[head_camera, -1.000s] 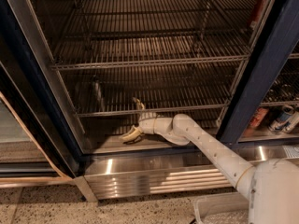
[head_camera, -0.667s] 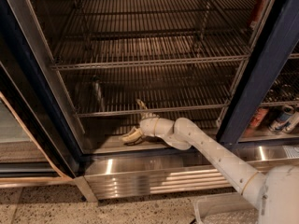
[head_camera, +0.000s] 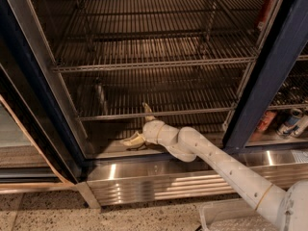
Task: Pick redbull can from bottom shelf of fridge
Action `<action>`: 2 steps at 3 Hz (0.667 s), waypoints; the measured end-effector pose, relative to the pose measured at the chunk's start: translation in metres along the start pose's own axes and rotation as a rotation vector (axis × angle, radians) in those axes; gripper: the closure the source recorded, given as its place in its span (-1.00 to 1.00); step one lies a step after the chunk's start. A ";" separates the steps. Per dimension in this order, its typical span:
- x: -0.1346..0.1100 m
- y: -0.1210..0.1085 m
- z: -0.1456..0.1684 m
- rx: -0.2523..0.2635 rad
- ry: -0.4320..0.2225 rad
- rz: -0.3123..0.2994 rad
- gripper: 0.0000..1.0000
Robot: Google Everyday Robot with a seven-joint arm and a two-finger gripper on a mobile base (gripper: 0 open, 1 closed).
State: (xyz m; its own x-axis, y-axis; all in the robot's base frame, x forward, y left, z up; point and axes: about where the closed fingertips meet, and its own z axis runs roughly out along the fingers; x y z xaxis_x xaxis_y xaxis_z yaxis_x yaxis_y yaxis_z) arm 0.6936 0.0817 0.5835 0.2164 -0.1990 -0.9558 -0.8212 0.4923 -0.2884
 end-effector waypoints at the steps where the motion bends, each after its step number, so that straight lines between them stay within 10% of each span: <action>1: 0.004 -0.008 0.007 -0.001 -0.002 -0.007 -1.00; 2: 0.011 -0.020 0.020 0.000 -0.006 -0.007 -1.00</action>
Offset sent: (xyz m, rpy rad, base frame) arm 0.0552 0.0033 -0.0134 0.0038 -0.0116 -0.0045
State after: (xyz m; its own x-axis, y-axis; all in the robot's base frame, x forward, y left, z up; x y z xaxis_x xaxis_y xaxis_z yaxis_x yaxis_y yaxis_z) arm 0.7230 0.0865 0.5772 0.2254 -0.1970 -0.9541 -0.8198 0.4908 -0.2950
